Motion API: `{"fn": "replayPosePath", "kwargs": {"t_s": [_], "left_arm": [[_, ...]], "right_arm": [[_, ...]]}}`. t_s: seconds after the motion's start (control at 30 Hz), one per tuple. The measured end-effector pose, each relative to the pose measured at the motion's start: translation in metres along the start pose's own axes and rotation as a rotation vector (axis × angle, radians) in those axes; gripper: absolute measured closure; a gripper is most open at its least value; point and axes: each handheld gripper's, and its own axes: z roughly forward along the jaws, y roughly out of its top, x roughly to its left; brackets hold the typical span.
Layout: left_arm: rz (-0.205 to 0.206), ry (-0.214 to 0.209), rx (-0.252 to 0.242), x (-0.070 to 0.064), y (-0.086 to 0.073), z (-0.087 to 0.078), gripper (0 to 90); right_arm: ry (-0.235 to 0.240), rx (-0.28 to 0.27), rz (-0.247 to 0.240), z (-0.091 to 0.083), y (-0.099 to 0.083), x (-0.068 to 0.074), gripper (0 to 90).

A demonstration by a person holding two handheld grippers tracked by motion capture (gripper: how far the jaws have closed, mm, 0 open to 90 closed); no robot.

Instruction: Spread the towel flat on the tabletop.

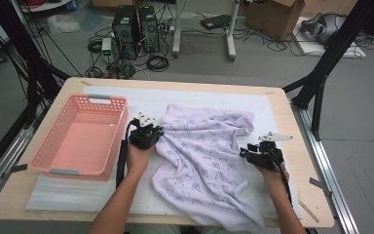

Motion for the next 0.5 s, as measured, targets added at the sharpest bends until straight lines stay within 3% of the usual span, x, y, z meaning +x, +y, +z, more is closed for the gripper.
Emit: {"fn": "replayPosePath", "kwargs": {"t_s": [0.07, 0.13, 0.23, 0.3, 0.37, 0.43, 0.5], "left_arm": [[-0.007, -0.014, -0.017, -0.003, 0.0, 0.001, 82.4], [-0.007, -0.029, -0.031, -0.005, 0.001, 0.001, 77.5], [-0.025, -0.061, -0.034, -0.006, 0.002, 0.0, 62.4], [-0.024, -0.08, -0.021, -0.006, 0.001, -0.001, 54.9], [-0.021, -0.097, -0.003, -0.007, 0.0, -0.004, 48.3], [-0.009, -0.123, 0.005, -0.009, -0.003, -0.008, 46.3], [0.006, -0.152, 0.018, -0.011, -0.006, -0.012, 45.4]], "right_arm": [[0.034, 0.006, -0.013, 0.009, 0.002, 0.005, 58.0], [0.035, 0.025, -0.039, 0.017, 0.004, 0.012, 61.4], [0.029, 0.044, -0.098, 0.025, 0.008, 0.014, 82.6], [-0.073, 0.061, -0.15, 0.026, 0.015, 0.012, 85.8], [-0.166, 0.046, -0.143, 0.026, 0.022, 0.002, 86.2], [-0.276, 0.009, -0.083, 0.023, 0.026, -0.013, 86.2], [-0.334, -0.018, 0.011, 0.02, 0.024, -0.028, 86.0]]}}
